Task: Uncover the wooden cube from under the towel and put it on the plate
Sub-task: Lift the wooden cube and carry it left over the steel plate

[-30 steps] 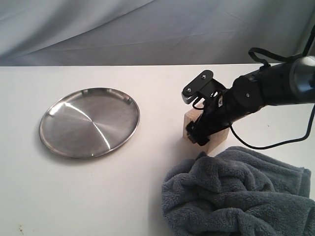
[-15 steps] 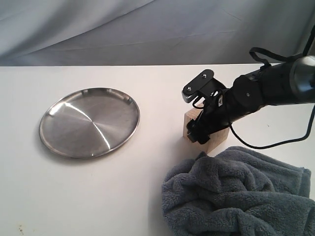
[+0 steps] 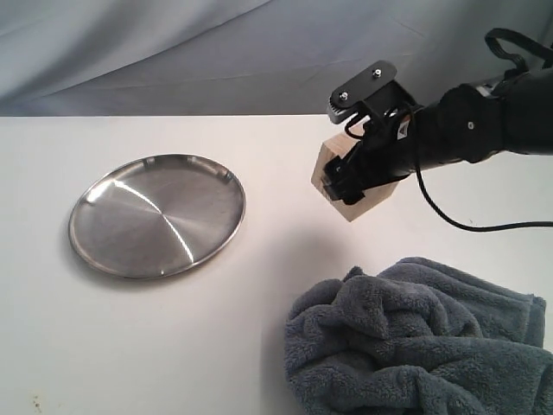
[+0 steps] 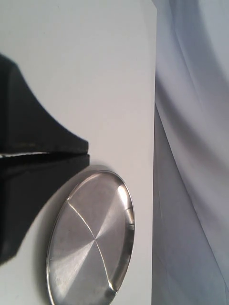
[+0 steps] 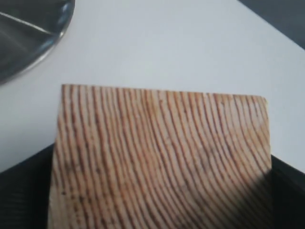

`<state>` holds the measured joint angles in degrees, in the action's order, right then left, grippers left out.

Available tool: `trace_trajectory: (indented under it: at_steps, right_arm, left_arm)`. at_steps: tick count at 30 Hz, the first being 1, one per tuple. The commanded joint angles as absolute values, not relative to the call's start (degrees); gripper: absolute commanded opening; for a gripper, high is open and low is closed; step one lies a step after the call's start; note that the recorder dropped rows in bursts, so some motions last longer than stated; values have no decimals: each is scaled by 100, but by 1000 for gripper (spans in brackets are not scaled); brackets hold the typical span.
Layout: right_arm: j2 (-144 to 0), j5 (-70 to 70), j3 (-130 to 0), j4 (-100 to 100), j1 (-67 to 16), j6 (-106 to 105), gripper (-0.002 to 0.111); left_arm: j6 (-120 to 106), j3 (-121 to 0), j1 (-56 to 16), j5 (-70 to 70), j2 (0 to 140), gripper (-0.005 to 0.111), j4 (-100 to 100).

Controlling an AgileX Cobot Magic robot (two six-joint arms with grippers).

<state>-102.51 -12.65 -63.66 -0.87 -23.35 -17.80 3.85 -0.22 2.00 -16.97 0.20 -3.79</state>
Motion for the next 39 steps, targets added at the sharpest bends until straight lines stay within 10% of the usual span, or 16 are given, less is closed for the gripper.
trace_trajectory:
  at_steps: [1,39]
  right_arm:
    - [-10090,-930,-6465,-211,-2456,-1769,0]
    - [-13488,-824,-10657,-363,-4130,-2121,0]
  left_arm:
    - [401,0,170,-1638,0,0,-405]
    - [401,0,170,-1638,0,0,-405]
